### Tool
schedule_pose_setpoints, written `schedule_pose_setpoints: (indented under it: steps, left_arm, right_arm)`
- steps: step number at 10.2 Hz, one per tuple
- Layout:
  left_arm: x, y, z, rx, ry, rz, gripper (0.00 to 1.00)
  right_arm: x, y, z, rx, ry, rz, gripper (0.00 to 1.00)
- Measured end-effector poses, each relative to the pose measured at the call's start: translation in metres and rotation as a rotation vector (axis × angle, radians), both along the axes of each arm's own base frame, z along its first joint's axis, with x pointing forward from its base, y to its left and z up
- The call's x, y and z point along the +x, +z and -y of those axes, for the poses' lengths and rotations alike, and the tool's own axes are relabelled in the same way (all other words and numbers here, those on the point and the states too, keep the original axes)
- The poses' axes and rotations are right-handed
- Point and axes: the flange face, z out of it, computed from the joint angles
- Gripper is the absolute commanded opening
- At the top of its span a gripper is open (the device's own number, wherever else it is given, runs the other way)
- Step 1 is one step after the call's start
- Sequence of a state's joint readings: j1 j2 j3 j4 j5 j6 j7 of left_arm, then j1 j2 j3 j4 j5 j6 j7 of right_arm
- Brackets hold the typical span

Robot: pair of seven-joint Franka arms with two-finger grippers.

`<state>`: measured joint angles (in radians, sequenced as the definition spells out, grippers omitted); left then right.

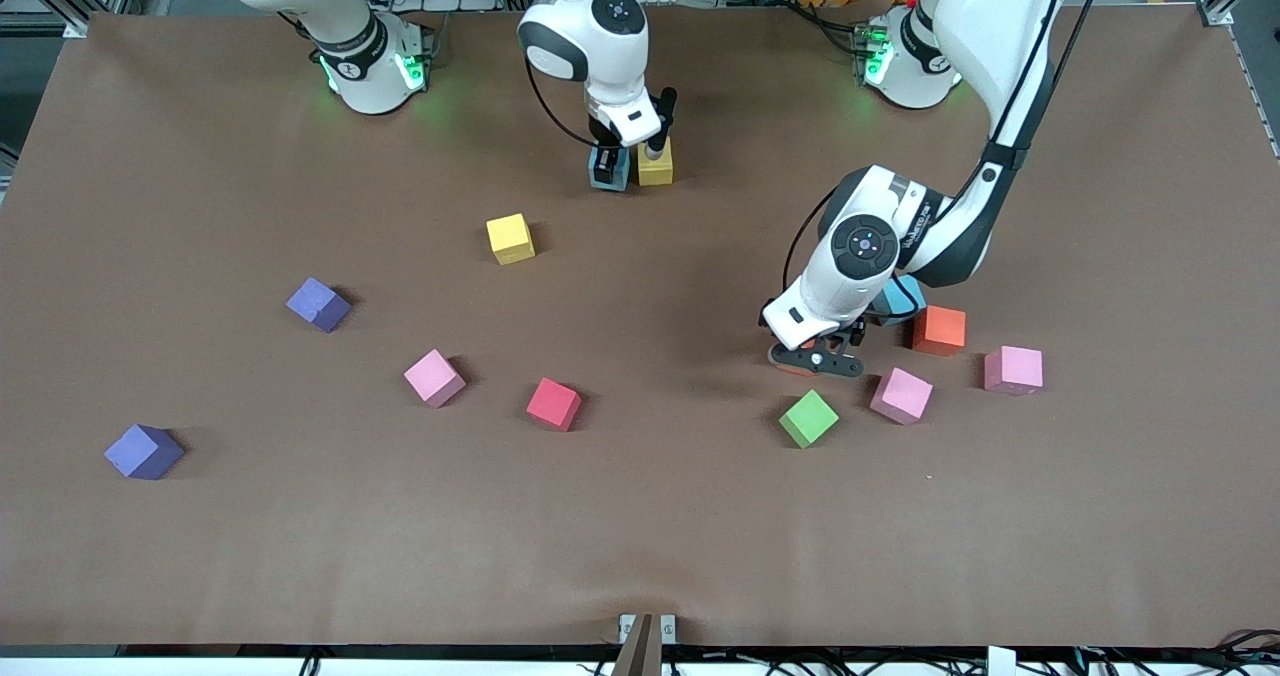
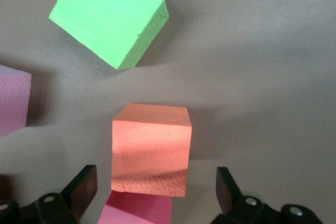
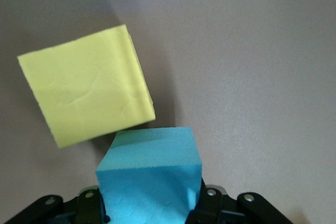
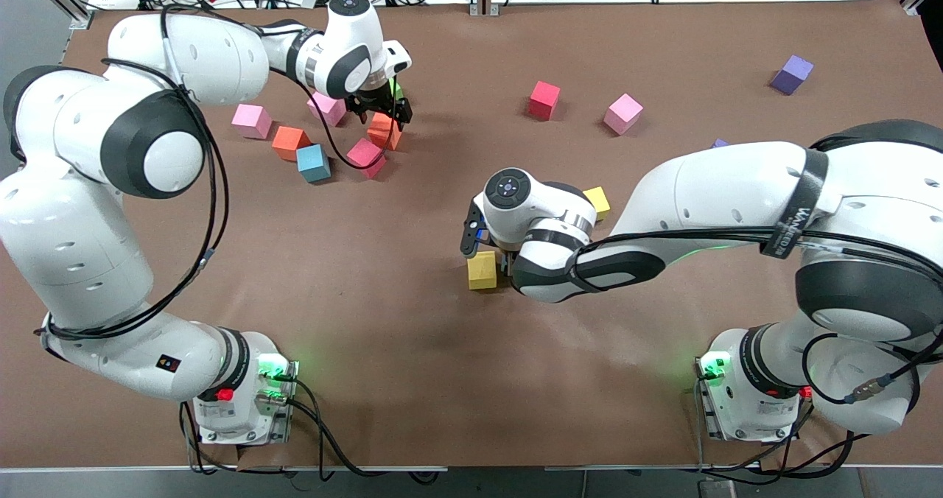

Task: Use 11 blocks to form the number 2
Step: 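Grasp the orange cube while the right gripper places the cyan cube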

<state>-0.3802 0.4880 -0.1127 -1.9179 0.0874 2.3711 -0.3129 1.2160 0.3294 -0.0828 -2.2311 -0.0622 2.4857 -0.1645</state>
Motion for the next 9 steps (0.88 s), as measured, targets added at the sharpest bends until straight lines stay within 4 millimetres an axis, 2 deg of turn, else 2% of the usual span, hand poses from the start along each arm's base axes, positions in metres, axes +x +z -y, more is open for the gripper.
schedule_pose_setpoints:
  steps: [3,9]
  left_arm:
    - [0.001,-0.005,0.000,0.001,-0.007,-0.005,1.00]
    - [-0.001,-0.015,0.000,0.005,-0.055,-0.020,1.00]
  right_arm:
    - [0.000,-0.008,-0.002,-0.004,0.003,-0.001,0.50]
    - [-0.015,-0.018,-0.007,-0.018,0.031,-0.009,0.50]
